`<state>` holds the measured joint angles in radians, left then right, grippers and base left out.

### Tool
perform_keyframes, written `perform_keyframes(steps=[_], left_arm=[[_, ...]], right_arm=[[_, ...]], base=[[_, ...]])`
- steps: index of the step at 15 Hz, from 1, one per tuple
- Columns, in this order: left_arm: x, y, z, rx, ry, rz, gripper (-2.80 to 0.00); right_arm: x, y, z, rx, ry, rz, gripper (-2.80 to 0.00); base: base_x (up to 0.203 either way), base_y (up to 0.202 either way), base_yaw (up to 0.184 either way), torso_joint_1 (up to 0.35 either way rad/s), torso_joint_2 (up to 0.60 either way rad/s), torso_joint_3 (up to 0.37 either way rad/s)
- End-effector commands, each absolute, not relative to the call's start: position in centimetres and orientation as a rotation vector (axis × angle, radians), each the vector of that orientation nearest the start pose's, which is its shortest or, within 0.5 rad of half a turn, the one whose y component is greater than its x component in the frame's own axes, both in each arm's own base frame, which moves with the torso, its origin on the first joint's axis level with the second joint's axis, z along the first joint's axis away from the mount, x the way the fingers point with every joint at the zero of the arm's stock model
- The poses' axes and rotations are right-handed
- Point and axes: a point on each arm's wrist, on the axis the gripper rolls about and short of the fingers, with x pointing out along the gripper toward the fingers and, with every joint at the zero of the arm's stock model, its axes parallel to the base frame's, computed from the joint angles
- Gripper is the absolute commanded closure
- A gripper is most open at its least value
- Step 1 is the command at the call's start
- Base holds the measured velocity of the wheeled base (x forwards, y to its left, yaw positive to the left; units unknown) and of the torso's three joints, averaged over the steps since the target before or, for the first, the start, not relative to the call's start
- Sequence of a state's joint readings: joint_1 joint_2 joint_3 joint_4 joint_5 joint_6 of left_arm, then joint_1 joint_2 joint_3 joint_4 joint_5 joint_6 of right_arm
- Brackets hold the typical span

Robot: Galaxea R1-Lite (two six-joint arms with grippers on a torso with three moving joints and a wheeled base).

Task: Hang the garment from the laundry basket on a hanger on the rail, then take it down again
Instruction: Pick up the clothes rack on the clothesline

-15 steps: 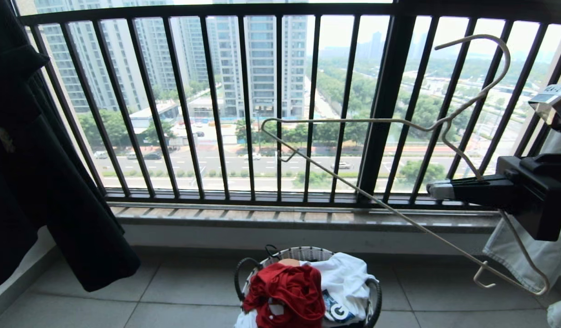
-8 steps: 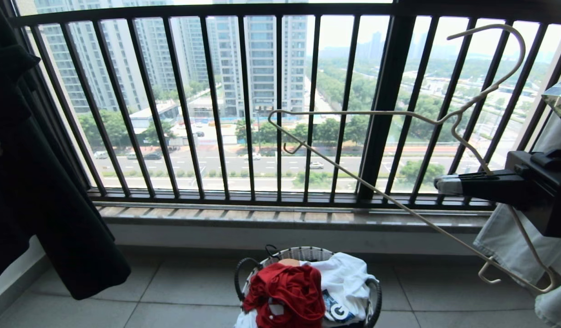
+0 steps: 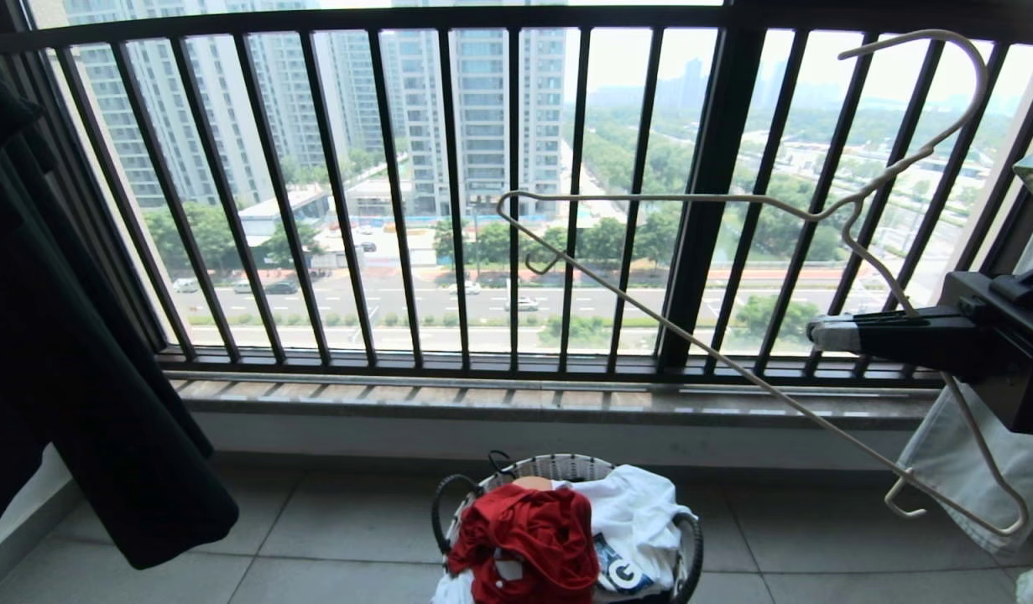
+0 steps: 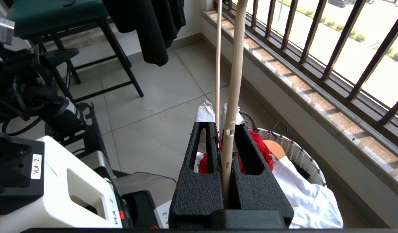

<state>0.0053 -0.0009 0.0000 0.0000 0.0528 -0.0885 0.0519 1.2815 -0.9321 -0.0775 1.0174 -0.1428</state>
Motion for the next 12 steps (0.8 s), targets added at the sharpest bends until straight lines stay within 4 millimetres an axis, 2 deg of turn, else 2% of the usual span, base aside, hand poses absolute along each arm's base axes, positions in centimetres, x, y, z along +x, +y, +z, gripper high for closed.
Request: perform_keyframes(steps=[1, 4, 12], left_arm=[[-2.3, 0.1, 7.5, -0.087, -0.003, 0.06, 0.0], [-2.3, 0.1, 7.6, -0.087, -0.004, 0.06, 0.0], [-2.3, 0.1, 7.6, -0.087, -0.001, 0.06, 0.0]], right_arm=[[19.0, 2.9, 27.3, 0.004, 0.174, 1.083, 0.0], [18.9, 2.9, 27.3, 0.003, 0.173, 1.083, 0.0], [17.6, 2.9, 28.0, -0.012, 0.136, 1.105, 0.0]], base=[[0.0, 0.0, 0.0, 0.0, 0.0, 0.0], [0.0, 0.0, 0.0, 0.0, 0.0, -0.043], [0.0, 0.0, 0.0, 0.003, 0.0, -0.187]])
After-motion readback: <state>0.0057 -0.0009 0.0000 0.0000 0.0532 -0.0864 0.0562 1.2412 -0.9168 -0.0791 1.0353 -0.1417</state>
